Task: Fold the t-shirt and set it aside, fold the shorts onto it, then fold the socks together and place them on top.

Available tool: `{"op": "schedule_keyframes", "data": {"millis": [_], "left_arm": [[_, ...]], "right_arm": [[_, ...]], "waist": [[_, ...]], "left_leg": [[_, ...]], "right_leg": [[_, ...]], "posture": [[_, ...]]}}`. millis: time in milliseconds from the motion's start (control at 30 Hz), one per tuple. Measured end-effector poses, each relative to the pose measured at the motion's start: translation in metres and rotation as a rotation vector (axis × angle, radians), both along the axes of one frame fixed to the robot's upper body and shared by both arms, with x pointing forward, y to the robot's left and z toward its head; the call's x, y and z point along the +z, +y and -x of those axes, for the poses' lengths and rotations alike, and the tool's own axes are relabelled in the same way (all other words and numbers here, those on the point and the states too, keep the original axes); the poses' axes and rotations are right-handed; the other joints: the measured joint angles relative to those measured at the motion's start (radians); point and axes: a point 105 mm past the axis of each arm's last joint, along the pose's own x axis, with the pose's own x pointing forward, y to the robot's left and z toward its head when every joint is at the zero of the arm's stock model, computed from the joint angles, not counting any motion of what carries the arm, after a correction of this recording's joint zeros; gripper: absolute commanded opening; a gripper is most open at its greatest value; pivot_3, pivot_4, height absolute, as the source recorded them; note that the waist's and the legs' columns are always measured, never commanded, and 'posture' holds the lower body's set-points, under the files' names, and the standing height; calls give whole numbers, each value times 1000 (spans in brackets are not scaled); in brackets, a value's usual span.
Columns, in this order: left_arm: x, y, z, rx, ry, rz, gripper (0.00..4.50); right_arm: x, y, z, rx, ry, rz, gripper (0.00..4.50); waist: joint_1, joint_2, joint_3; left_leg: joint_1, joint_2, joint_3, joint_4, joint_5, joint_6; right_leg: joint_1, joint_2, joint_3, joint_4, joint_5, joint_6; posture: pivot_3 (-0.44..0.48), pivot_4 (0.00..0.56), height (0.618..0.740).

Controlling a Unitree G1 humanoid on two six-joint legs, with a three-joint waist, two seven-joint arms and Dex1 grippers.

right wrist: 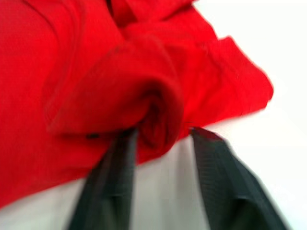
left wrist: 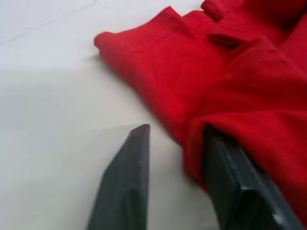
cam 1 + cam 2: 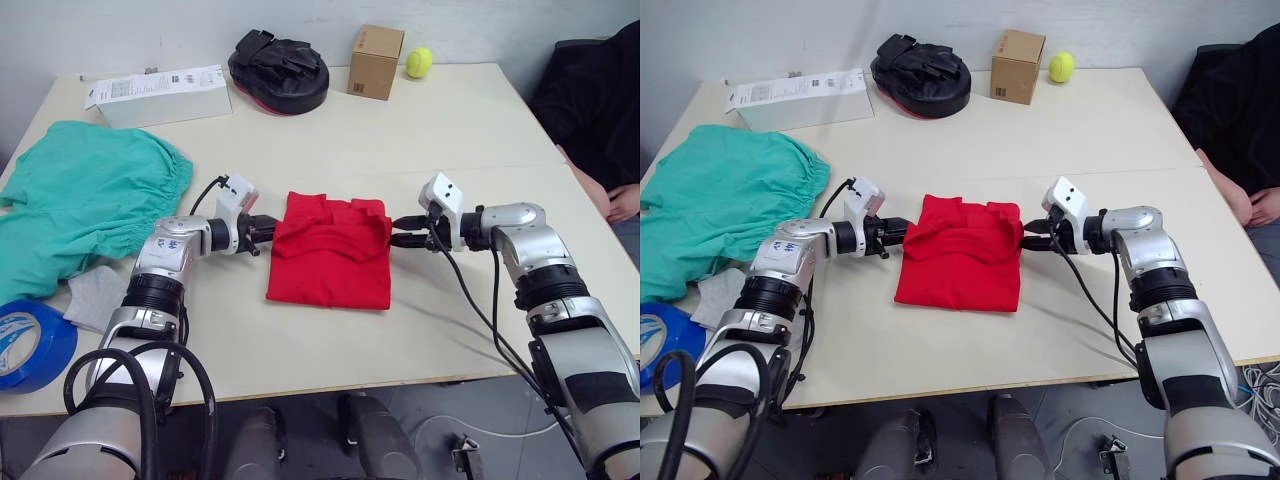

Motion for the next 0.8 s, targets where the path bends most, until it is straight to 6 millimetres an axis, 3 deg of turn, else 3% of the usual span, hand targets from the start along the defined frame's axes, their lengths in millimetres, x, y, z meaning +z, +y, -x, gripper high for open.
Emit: {"op": "schedule_keyframes", "data": {"millis": [133,200,333,533,667,800], "left_arm": [[6,4,5,-37,-8,2,3854],[15,11,11,-67,-42,-20,4485],[23,26,27,-103,-114,-100,4485],[27,33,48,-196,-299,-249,4485],[32,20,64,-307,-426,-327,4485],[35,9,66,-385,-575,-449,4485]], "right_arm": [[10,-11,-2,-17,-58,10,4333],[18,-22,-2,-27,-113,44,4500],[31,-30,4,-2,-236,91,4500],[37,-9,31,197,-495,178,4500],[34,7,54,310,-573,165,4500],[33,21,77,405,-602,137,4500]], "waist": [[0,0,0],[-1,0,0],[-3,0,0],[0,0,0],[2,0,0],[5,0,0]], "left_leg": [[0,0,0,-1,0,0],[0,0,0,-1,0,-1],[0,1,0,-2,0,-1],[1,0,0,-2,0,-1],[1,0,0,-1,0,0],[2,0,-1,-1,-2,5]], "right_leg": [[0,0,0,-1,0,0],[0,0,0,-1,0,0],[0,1,0,-2,0,0],[1,0,0,-2,0,0],[1,-1,1,-1,0,0],[3,-1,3,-1,0,0]], "posture": [[0,150,740],[0,150,740],[0,150,740],[0,150,740],[0,150,740],[0,150,740]]}}
